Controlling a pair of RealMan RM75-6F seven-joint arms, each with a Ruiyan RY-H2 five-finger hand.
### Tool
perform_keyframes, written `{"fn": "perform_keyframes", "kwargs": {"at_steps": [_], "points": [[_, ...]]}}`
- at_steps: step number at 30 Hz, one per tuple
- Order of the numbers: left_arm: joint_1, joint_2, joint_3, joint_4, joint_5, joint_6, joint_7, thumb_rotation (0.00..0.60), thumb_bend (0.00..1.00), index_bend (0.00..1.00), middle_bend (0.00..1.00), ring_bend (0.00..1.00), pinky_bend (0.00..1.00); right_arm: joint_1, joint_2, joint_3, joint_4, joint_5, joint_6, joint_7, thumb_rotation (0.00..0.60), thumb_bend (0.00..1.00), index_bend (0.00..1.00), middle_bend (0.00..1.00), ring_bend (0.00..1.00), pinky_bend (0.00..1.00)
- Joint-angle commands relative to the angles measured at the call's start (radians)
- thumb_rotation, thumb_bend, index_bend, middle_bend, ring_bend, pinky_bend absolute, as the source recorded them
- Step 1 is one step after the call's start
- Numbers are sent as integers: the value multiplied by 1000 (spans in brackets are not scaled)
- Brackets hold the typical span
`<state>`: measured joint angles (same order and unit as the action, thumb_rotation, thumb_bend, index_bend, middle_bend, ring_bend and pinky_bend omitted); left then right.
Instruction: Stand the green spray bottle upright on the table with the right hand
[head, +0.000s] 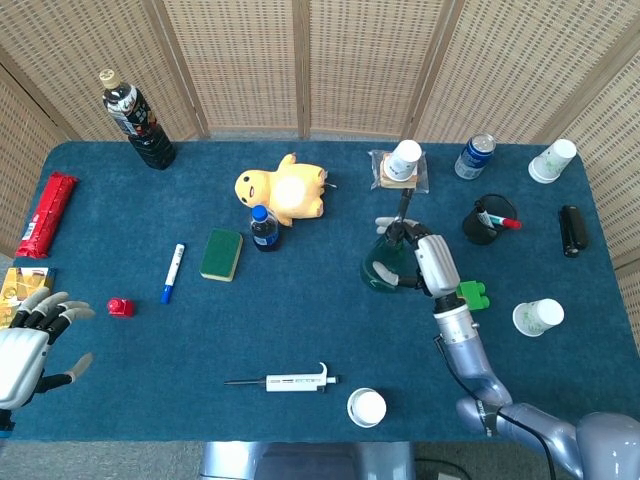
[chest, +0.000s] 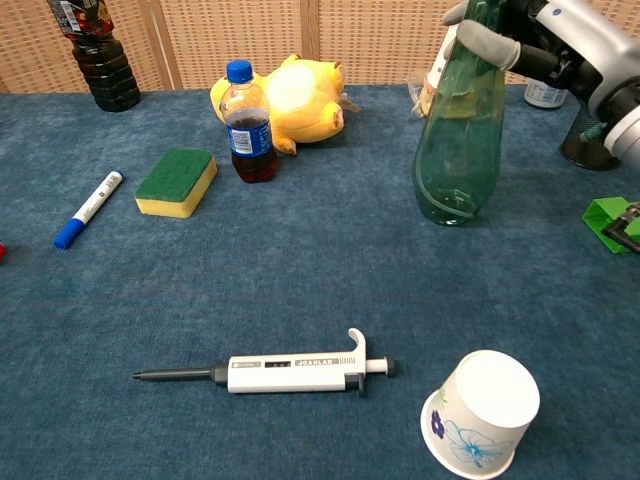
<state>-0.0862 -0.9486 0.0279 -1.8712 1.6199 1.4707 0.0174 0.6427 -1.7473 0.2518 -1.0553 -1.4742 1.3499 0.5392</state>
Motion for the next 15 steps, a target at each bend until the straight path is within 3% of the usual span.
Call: {"fn": "perform_keyframes", "kwargs": {"at_steps": [1,15], "points": [[0,0,0,0,0,0,0,600,328,302,298,174,59,2,1,3,-1,6,-9,0,219,297,241,373,284,313],[0,1,1,-2,1,-1,3,600,327,301,297,173,59,-12,8,14,17,38,-27,26,188,292,225,359,267,299]]}}
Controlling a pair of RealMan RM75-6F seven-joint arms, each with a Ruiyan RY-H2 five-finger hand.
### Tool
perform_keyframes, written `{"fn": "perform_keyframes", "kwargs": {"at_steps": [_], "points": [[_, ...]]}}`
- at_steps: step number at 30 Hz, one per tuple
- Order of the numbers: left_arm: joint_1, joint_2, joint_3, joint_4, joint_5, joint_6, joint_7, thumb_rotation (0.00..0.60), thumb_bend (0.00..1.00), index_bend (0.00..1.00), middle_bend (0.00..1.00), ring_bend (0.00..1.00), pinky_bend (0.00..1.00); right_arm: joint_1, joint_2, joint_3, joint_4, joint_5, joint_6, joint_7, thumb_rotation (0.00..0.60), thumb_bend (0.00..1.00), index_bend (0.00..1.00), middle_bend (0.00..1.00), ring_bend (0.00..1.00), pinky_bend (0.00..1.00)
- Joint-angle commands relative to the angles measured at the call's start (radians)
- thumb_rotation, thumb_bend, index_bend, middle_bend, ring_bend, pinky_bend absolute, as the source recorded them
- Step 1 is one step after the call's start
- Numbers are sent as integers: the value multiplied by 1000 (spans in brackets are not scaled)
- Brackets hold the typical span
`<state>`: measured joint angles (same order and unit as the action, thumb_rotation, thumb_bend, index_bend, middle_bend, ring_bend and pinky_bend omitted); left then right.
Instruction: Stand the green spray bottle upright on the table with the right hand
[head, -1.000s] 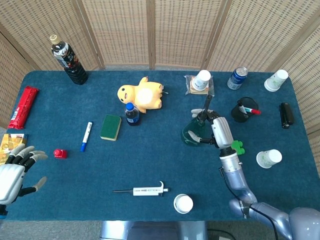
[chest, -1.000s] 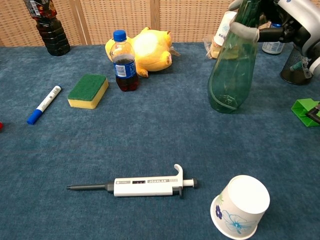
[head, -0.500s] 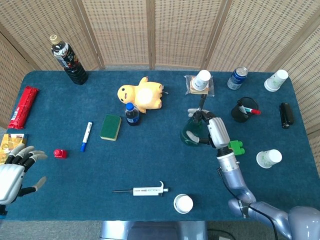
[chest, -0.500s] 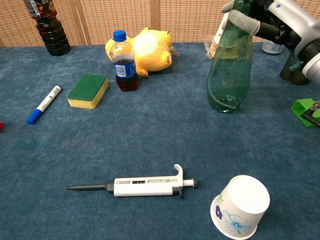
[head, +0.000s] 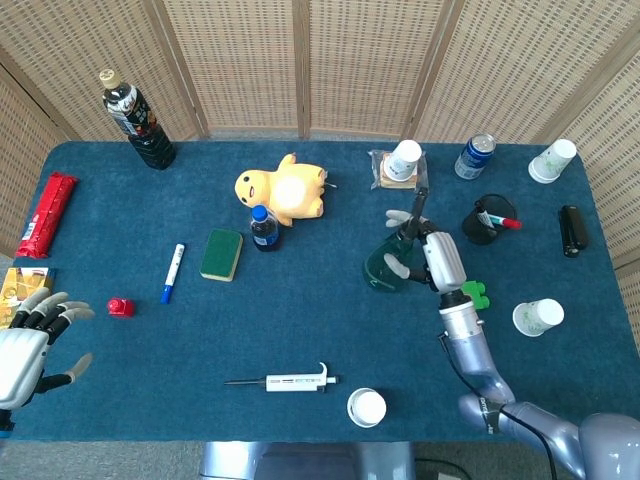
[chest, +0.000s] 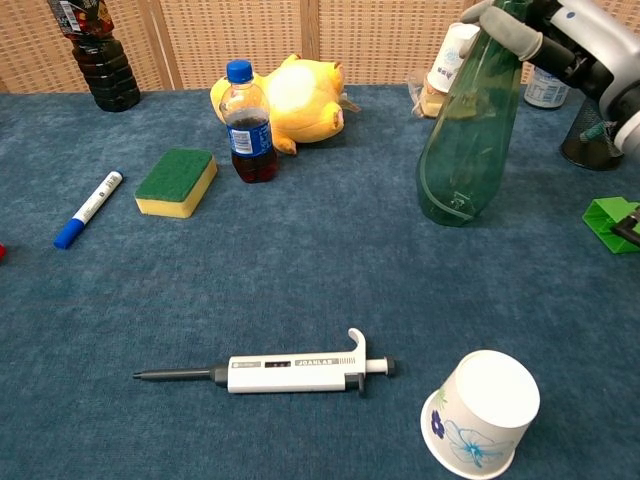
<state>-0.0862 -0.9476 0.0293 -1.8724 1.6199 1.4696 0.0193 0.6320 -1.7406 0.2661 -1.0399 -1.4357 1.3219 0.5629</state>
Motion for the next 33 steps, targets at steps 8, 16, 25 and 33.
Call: {"fn": "perform_keyframes", "kwargs": {"at_steps": [8,16,25,33], "points": [[1,1,1,-7,7,4,5,600,328,301,297,173,59,-6,7,2,3,0,5,10,176,294,224,359,267,298],[1,5,1,-11,10,7,8,600,328,297,297,172,59,-19,16,2,11,10,2,22,174,294,224,360,267,290],[2,9,4,-20,21,9,15,600,328,295,296,171,59,-55,55,-4,8,10,26,42,148,294,221,359,267,287],[6,10,5,-22,19,14,14,600,328,295,296,171,59,-108,116,-27,7,5,47,48,146,302,222,361,267,287]]}}
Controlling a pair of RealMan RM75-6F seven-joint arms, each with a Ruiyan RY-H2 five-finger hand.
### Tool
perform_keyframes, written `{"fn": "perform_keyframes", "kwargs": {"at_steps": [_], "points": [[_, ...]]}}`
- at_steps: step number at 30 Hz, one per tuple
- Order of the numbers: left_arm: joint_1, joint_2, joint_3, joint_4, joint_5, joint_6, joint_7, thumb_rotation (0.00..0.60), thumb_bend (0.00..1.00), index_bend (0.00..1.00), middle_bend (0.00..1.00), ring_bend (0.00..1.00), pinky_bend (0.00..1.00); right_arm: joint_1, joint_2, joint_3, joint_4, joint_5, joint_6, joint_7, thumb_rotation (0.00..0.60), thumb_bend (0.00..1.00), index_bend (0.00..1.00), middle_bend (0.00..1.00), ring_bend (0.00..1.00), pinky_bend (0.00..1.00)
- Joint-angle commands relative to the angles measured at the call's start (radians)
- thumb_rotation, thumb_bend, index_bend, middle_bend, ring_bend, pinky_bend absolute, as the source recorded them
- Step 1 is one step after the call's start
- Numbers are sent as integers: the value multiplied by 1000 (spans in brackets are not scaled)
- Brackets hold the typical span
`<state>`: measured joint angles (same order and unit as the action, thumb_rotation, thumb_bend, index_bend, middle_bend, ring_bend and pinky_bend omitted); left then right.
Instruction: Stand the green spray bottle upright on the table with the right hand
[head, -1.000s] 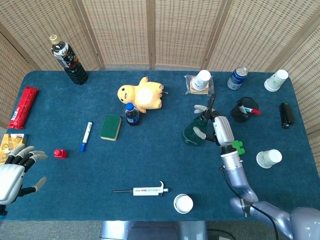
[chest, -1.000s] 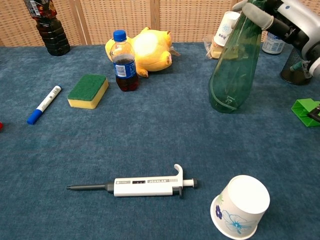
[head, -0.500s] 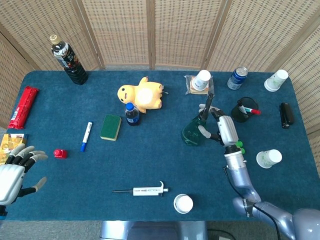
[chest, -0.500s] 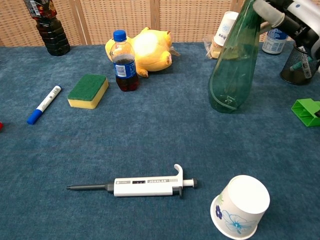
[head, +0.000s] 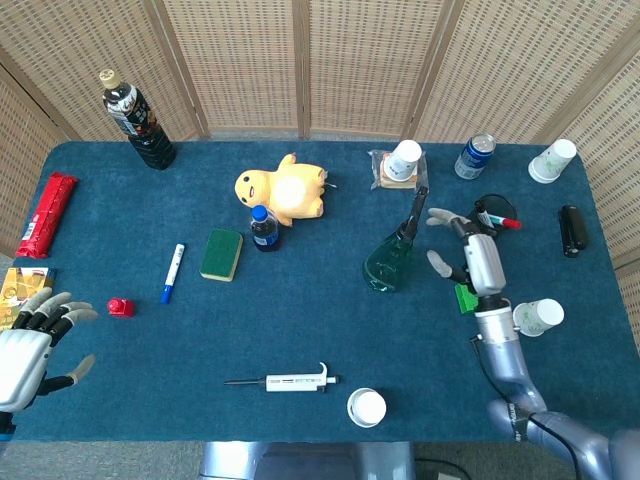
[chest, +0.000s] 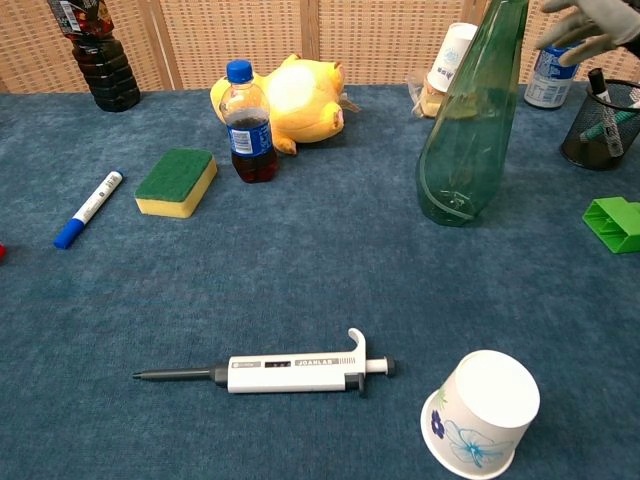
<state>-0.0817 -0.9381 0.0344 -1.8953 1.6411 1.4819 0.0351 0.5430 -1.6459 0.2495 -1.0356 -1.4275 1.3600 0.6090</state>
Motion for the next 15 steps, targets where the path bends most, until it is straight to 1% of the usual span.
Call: {"fn": "perform_keyframes", "kwargs": {"at_steps": [1,6,8,9,12,14,15], "points": [[3,1,1,2,-5,2,-2,600,328,295,296,171,59,-29,35,-18,6,-5,11,0,148,310,224,362,267,287],[10,-1,1,9,-15,9,-9,600,328,295,296,171,59,-68,94,-55,30,-28,21,-11,147,363,232,365,267,287],[16,-2,0,14,-24,13,-14,600,329,295,296,171,59,-85,120,-69,38,-38,29,-13,170,399,249,377,272,292],[20,-4,1,19,-35,15,-20,600,328,295,296,171,59,-96,143,-86,48,-47,28,-28,182,411,257,384,278,301],[33,-11,6,35,-55,17,-37,600,328,298,297,172,60,-121,207,-116,39,-70,32,-67,278,463,292,401,320,348],[39,-15,9,42,-64,18,-45,600,328,299,297,173,61,-130,233,-125,23,-77,35,-101,326,491,313,407,342,363],[45,-17,11,50,-72,19,-52,600,328,299,297,174,61,-138,254,-131,9,-79,37,-141,337,500,321,412,346,372]]}}
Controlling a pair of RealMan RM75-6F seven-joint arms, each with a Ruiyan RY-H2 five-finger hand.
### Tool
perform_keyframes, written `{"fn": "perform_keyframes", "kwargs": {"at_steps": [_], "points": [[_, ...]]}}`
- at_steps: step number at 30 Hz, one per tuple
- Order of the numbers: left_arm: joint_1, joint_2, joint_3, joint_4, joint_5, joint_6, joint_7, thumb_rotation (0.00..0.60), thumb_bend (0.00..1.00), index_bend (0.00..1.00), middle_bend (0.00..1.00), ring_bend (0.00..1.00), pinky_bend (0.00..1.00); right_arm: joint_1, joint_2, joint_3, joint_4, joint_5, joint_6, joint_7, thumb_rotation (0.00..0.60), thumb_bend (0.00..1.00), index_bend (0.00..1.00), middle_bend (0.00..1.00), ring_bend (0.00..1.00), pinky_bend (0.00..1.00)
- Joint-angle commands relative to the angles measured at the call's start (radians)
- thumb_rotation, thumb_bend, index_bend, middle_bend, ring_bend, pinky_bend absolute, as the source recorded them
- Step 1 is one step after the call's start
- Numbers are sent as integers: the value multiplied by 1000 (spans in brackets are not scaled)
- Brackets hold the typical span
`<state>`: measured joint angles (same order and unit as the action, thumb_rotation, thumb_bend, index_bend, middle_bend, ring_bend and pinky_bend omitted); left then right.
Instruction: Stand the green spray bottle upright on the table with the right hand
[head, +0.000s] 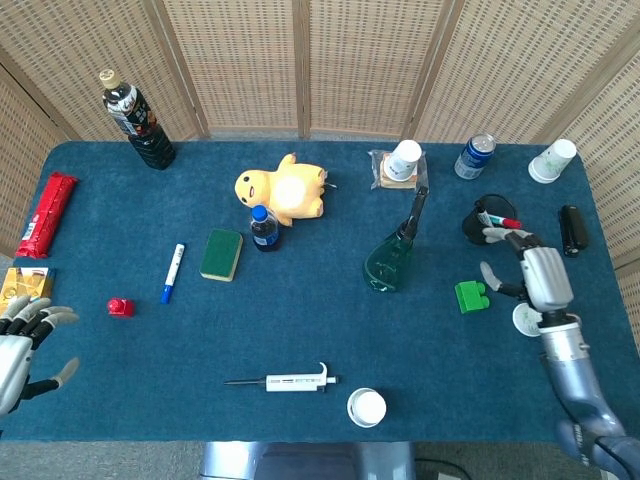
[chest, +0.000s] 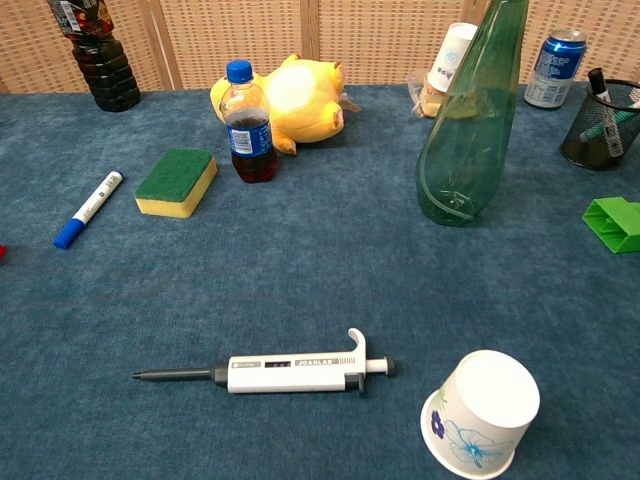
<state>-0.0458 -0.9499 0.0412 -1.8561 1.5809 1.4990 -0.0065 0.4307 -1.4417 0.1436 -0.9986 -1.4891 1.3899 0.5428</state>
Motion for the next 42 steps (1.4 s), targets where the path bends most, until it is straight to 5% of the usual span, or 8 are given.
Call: {"fn": "perform_keyframes", "kwargs": {"at_steps": [1,6,18,42], "points": [[15,-8,7,17,-20,2,-17,600,327,299,297,174,62,-32,73,-34,-46,-21,0,-105,362,513,332,419,347,386],[44,-24,17,55,-52,12,-59,600,328,299,297,175,63,-71,190,-60,-193,6,-37,-251,472,540,374,442,351,432],[95,-56,38,119,-80,23,-127,600,327,300,296,175,63,-152,350,-78,-494,104,-70,-480,505,530,372,438,353,445],[97,-43,24,106,-37,36,-120,600,328,301,296,175,62,-207,372,-75,-560,79,-39,-505,505,521,380,436,352,445]]}}
